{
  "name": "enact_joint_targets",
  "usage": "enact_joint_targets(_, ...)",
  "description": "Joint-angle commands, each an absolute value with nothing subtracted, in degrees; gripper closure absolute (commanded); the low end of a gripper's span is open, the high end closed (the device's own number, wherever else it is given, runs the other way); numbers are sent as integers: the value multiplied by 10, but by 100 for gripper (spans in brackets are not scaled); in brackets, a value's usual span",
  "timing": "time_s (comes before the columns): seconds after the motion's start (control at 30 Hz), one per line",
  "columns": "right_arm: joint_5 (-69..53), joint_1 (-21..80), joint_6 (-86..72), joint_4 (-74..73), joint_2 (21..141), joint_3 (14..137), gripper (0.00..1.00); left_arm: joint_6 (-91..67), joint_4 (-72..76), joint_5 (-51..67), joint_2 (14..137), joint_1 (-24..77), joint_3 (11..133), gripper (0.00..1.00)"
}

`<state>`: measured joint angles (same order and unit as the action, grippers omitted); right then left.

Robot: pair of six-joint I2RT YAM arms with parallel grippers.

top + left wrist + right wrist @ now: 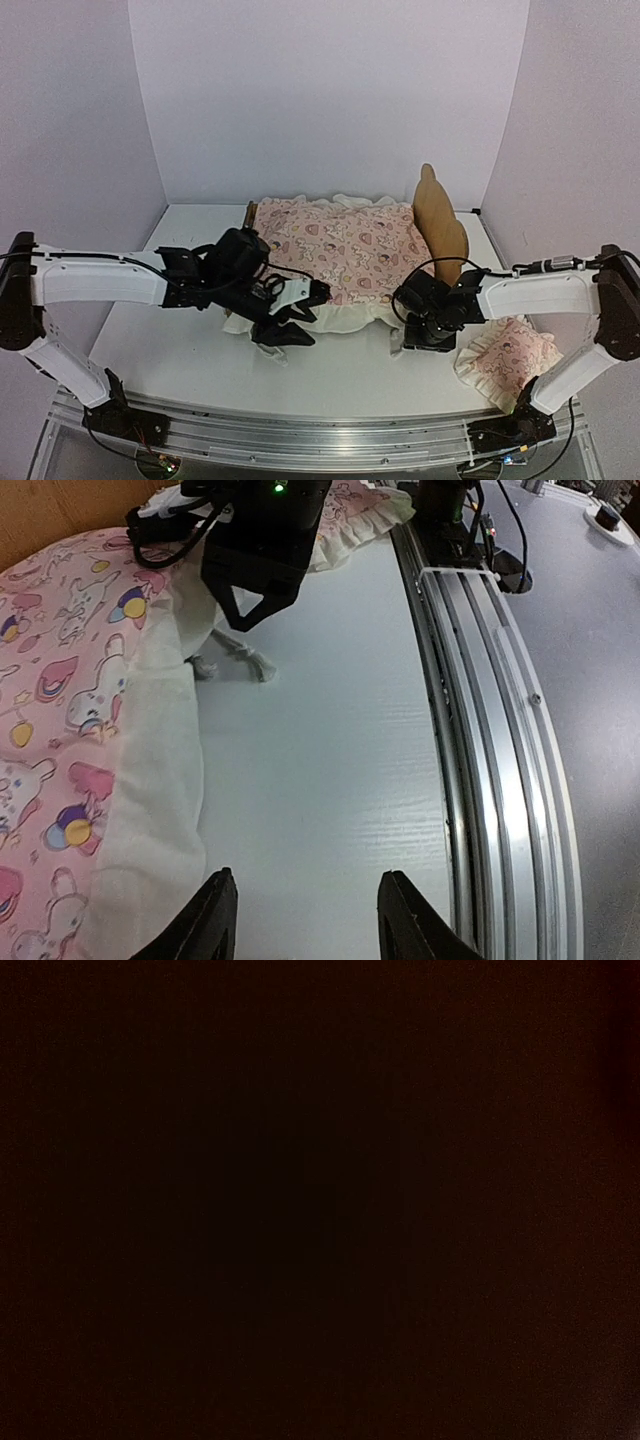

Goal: Set up the pet bed

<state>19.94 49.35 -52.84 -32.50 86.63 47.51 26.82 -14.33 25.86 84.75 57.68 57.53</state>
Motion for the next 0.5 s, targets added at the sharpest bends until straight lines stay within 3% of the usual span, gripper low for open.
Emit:
enact_joint_targets(0.0, 209, 470, -557, -230, 881, 444, 50, 149, 28, 231, 938, 605, 614, 50)
enact_joint_targets(0.33, 158, 430, -540, -121, 935, 417, 53, 67, 119, 152, 1163, 642, 741, 51)
enact_joint_targets(0.4, 151, 423, -532, -120, 943, 416, 58, 63, 119, 138, 1190, 643, 765, 50)
enact_joint_targets(0.47, 147, 419, -520, -121, 946, 412, 69, 58, 121, 120, 1213, 645, 785, 50)
